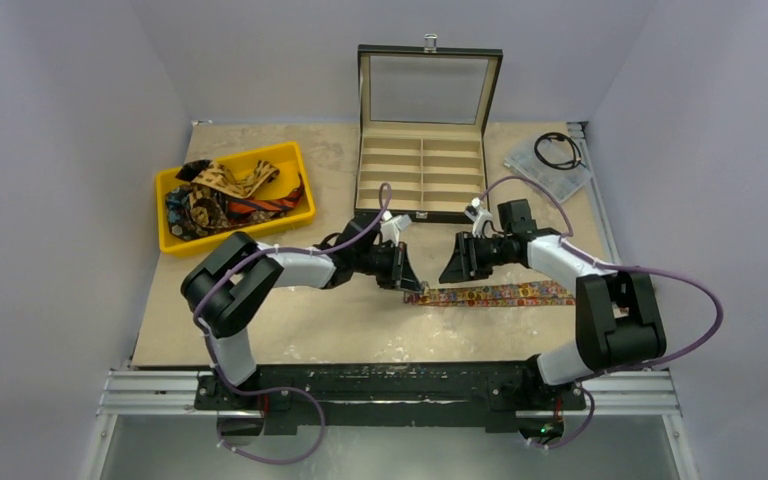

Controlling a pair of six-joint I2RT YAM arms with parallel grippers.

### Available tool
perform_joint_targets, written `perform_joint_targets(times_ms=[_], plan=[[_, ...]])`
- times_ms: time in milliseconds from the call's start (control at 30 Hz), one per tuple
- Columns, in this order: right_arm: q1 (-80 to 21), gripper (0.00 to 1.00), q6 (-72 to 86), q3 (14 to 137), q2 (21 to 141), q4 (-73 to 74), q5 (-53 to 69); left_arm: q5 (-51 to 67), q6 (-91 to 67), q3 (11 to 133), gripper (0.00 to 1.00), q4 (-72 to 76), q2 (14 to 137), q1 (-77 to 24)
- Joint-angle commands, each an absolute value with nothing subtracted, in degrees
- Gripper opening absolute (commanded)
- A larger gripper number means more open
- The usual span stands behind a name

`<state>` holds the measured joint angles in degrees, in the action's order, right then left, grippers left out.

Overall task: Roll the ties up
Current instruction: Roll the tie at the center of the board.

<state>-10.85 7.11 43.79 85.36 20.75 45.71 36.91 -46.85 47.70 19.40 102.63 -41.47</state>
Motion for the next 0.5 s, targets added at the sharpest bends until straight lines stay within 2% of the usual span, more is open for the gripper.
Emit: perform_joint_targets(times_ms=[0,200,367,467], plan=[[-10.5,0.45,10.8,42.0,82.0,19.6,48.9,35.4,-45.2,52.4,0.00,18.8,106.2,-43.8],[-10.6,0.46,12.0,40.2,86.1,16.6,50.5,37.7,-43.2,56.6,0.02,15.9,111.4,-43.8],[-10.6,0.46,11.3,40.1,87.9,16.4,50.9,38.4,-43.5,56.1,0.19,16.0,112.0,-43.8],[-10.6,0.46,10.9,39.9,88.3,16.3,50.2,38.8,-44.1,55.6,0.23,17.0,111.9,-43.6]])
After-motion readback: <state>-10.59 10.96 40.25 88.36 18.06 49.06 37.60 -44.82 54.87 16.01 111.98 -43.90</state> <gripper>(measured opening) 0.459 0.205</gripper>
